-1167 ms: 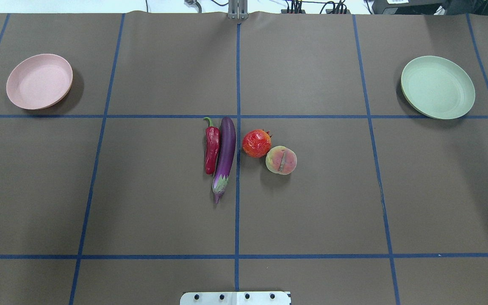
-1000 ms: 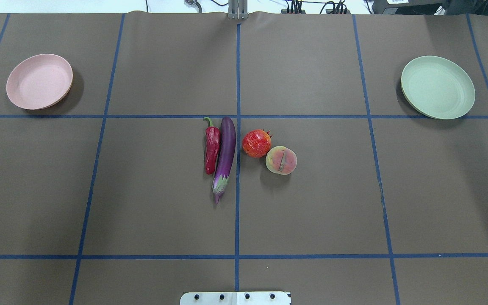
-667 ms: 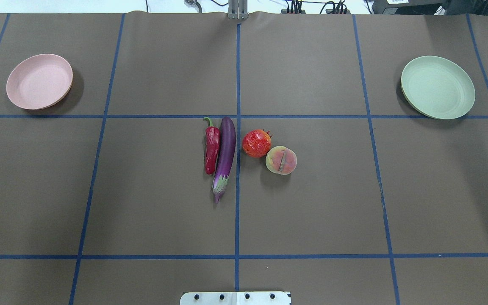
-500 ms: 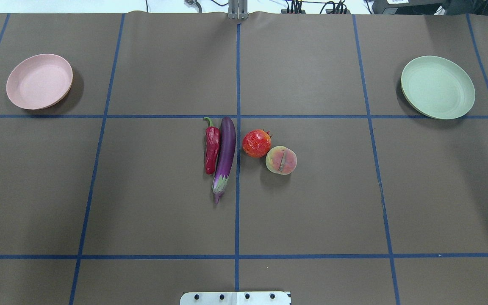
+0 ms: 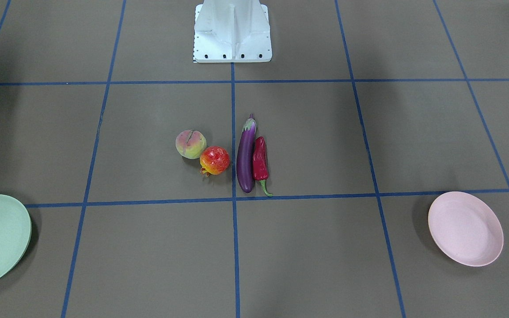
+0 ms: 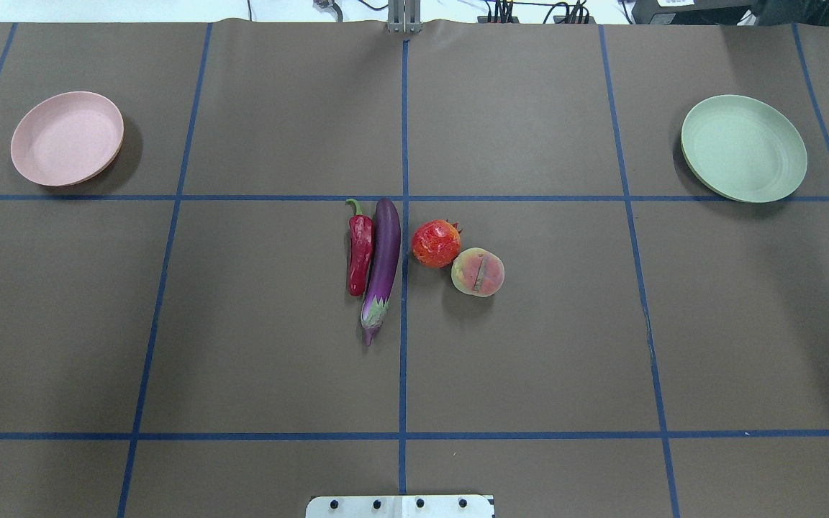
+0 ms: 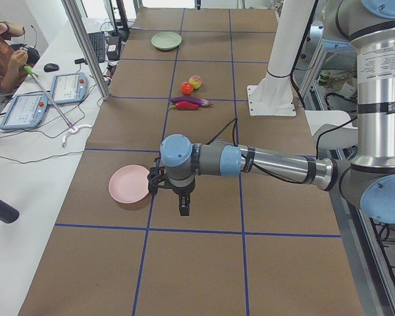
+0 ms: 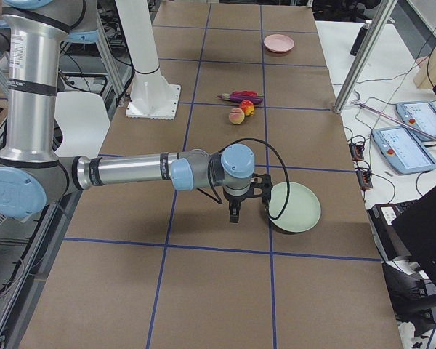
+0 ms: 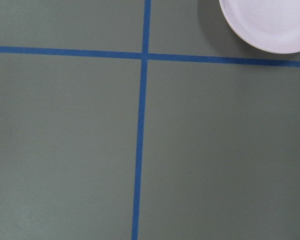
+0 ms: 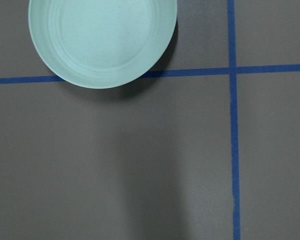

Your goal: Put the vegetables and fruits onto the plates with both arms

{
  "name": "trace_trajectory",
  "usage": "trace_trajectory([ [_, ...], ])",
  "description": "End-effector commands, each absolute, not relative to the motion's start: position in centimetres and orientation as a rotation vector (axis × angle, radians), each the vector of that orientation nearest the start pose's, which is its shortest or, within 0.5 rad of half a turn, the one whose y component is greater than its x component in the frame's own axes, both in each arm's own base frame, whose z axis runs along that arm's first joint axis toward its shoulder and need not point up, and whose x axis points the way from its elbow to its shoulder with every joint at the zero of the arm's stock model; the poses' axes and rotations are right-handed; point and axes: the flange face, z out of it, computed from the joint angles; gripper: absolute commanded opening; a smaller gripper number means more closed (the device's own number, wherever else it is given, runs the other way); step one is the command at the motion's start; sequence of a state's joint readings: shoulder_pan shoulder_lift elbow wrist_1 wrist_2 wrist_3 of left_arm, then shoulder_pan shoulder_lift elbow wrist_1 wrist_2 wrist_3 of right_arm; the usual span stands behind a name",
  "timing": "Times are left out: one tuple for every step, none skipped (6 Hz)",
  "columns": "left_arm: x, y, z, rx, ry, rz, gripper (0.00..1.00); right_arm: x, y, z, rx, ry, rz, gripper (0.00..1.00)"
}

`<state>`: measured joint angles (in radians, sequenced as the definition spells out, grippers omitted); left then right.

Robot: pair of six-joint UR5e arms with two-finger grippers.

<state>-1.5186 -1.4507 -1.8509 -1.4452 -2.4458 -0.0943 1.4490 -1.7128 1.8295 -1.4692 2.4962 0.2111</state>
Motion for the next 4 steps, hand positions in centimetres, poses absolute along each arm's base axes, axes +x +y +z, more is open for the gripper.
trace_trajectory([
  [-1.9, -43.8, 58.1, -0.039, 0.908, 0.012, 1.0, -4.8, -44.3, 54.6, 0.066, -1.054, -0.077, 1.0],
  [-0.7, -43.9, 58.1, -0.053, 0.907, 0.033, 1.0, -7.8, -43.8, 53.1, 0.095, -1.096, -0.125, 1.0],
  [-0.4, -44.0, 57.8, -0.044, 0.908, 0.041, 1.0, -11.0, -43.4, 51.3, 0.096, -1.108, -0.161, 1.0],
  [-0.1, -44.0, 57.6, -0.026, 0.915, 0.058, 1.0, -13.1, -44.1, 49.9, 0.097, -1.121, -0.2, 1.0],
])
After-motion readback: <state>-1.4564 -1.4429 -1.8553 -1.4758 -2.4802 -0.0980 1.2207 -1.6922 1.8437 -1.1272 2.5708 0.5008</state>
